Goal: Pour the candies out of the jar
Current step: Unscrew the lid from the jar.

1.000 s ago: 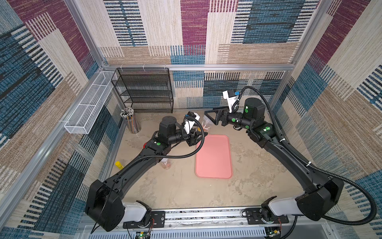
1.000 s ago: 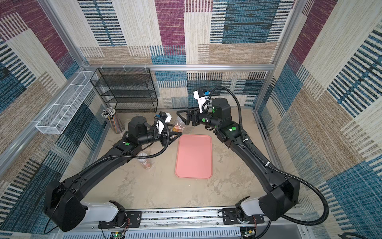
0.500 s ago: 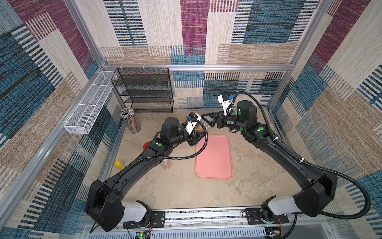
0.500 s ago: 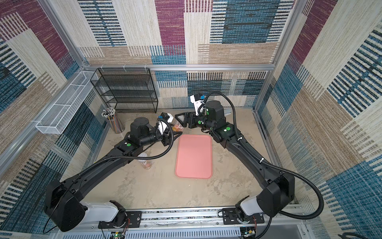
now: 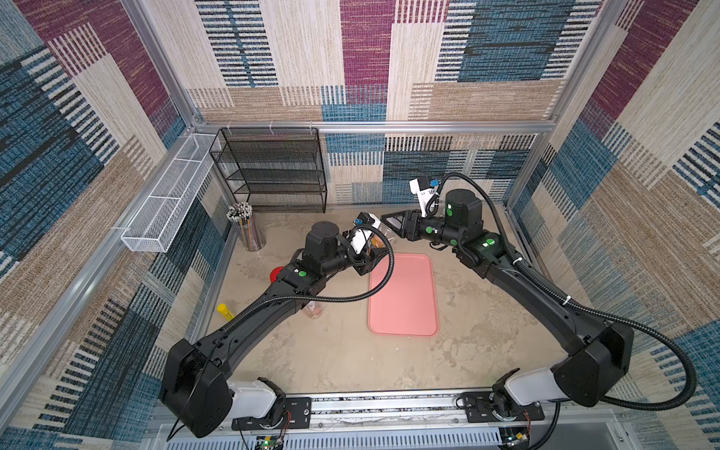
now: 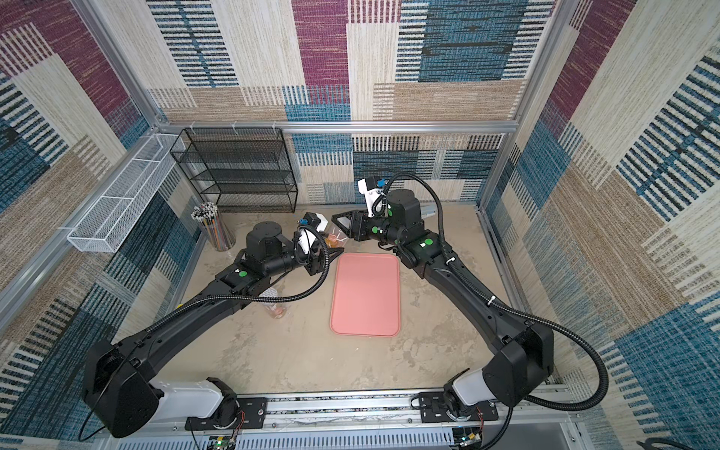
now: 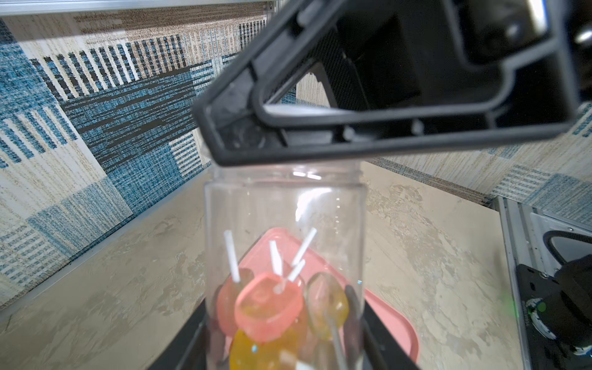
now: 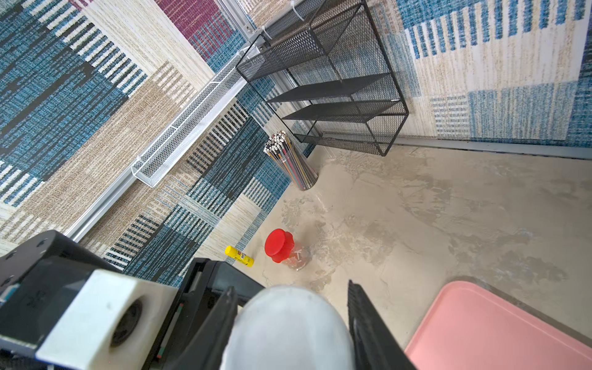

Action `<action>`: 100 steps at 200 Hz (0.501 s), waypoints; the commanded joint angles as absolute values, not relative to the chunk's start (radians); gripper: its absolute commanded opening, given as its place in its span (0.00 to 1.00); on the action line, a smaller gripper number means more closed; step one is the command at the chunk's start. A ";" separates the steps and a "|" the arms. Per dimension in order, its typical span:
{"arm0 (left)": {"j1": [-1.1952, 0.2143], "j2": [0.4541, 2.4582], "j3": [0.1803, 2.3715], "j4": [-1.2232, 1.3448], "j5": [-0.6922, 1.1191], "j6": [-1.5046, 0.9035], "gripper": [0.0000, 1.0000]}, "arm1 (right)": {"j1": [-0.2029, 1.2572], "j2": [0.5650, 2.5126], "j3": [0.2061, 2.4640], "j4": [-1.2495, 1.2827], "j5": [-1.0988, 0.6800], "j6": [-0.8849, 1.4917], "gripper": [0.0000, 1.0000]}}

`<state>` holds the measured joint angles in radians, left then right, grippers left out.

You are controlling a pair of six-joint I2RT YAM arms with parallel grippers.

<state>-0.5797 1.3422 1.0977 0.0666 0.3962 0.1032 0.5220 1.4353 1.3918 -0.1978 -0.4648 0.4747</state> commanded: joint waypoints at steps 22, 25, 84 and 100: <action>-0.496 1.341 1.096 0.212 0.821 -0.001 0.00 | 0.487 1.372 1.339 0.001 -0.768 0.337 0.33; -0.491 1.342 1.095 0.227 0.853 -0.014 0.00 | 0.482 1.366 1.331 0.017 -0.797 0.328 0.33; -0.477 1.368 1.133 0.254 1.080 -0.085 0.00 | 0.466 1.302 1.286 0.050 -0.976 0.201 0.30; -0.477 1.373 1.134 0.249 1.065 -0.082 0.00 | 0.466 1.308 1.290 0.046 -0.967 0.205 0.31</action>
<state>-0.4801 1.3666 1.1225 0.2123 1.0229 -0.0376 0.4641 1.3041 1.2846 0.0288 -0.8959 0.2470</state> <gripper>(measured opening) 0.563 0.545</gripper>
